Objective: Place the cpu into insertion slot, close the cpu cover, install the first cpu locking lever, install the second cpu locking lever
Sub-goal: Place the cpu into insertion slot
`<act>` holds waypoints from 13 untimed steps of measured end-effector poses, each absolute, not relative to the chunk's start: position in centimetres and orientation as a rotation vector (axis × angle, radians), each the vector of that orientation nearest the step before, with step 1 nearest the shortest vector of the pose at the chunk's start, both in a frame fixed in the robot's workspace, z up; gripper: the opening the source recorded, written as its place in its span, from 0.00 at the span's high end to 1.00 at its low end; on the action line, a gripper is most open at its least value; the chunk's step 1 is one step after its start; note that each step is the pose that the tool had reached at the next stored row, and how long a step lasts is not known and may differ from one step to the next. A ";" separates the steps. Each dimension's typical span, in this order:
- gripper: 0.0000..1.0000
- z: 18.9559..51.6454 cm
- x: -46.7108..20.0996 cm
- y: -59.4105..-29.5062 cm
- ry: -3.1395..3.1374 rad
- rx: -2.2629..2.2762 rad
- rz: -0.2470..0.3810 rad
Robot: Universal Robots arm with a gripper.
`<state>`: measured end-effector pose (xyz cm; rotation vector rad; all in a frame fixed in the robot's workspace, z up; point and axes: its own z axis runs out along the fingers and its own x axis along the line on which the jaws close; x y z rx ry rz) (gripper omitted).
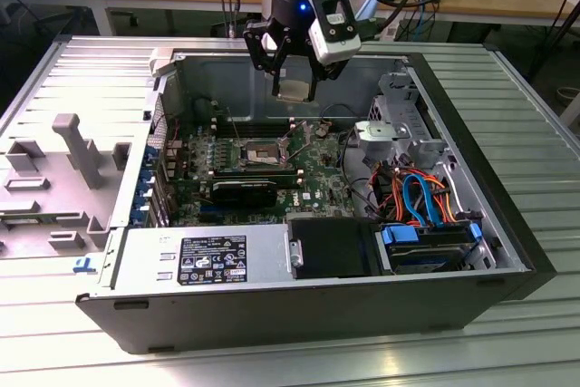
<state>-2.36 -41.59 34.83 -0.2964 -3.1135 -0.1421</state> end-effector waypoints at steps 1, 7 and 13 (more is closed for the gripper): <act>0.45 34.8 -2.4 -41.6 -3.113 -0.298 -0.142; 0.45 34.8 -2.4 -41.6 -3.113 -0.310 -0.142; 0.45 34.8 -2.4 -41.6 -3.112 -0.319 -0.142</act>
